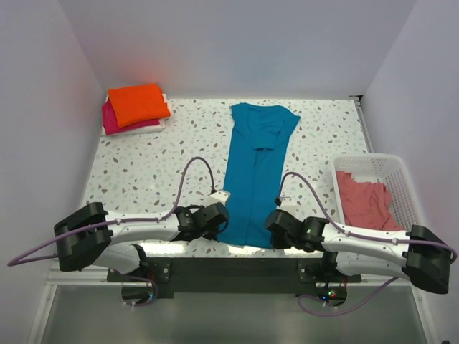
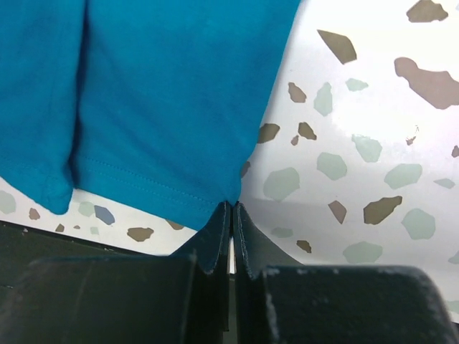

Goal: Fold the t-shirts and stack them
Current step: Fold the tshirt

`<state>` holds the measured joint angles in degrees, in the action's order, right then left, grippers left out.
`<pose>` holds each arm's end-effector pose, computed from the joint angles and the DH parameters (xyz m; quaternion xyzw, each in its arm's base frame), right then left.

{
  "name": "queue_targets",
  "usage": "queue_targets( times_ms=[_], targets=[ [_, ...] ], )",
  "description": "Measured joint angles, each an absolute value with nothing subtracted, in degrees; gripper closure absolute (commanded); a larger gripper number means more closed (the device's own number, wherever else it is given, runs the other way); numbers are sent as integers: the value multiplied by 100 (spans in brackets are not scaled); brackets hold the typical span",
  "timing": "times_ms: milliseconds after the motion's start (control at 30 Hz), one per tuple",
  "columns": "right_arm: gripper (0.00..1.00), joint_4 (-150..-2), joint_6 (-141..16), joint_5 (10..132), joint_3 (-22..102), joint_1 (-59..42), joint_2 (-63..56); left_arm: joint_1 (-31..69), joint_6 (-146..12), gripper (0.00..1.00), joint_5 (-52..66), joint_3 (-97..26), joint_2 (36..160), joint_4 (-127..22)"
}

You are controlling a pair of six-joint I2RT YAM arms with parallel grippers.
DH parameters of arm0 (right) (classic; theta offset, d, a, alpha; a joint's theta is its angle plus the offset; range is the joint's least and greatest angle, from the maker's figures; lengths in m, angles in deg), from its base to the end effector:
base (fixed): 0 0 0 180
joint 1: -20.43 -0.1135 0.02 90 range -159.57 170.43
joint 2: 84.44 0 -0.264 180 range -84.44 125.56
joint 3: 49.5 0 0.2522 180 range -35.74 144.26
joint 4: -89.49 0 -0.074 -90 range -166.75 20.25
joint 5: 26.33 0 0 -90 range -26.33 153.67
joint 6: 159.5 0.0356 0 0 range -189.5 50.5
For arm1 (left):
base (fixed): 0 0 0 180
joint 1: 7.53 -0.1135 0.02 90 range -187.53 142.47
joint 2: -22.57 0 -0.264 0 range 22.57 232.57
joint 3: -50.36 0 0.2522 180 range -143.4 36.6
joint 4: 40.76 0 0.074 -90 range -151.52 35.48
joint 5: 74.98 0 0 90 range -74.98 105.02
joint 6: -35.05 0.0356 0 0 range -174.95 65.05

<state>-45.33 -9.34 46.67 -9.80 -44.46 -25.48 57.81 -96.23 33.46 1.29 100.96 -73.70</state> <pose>0.0810 0.1482 0.1590 -0.0071 0.9650 0.1276 0.2288 0.1091 -0.2106 0.1532 0.1622 0.9453 -0.0968 0.2661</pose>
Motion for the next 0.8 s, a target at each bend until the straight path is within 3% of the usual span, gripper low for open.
queue_targets(
  times_ms=[167,233,300,333,400,533,800],
  targets=[
    [93,-4594,-886,4731,-1199,-4443,-2878,5786,-9745,100,3191,293,9932,-7220],
    [81,-4592,-888,4770,-1212,-4443,-2954,5786,-9748,98,3123,341,9863,-7176],
    [70,-4578,-886,4792,-1212,-4446,-3051,5786,-9745,91,3068,376,9755,-7187],
    [60,-4541,-888,4805,-1212,-4446,-3112,5786,-9743,79,3040,380,9690,-7187],
    [53,-4410,-893,4807,-1212,-4446,-3295,5786,-9730,65,3003,380,9532,-7204],
    [52,-4080,-888,4792,-1190,-4443,-3719,5786,-9745,54,3001,380,9132,-7318],
    [55,-4146,-696,4927,-1179,-4446,-3558,5783,-9909,52,2843,407,8973,-7456]
  ],
)
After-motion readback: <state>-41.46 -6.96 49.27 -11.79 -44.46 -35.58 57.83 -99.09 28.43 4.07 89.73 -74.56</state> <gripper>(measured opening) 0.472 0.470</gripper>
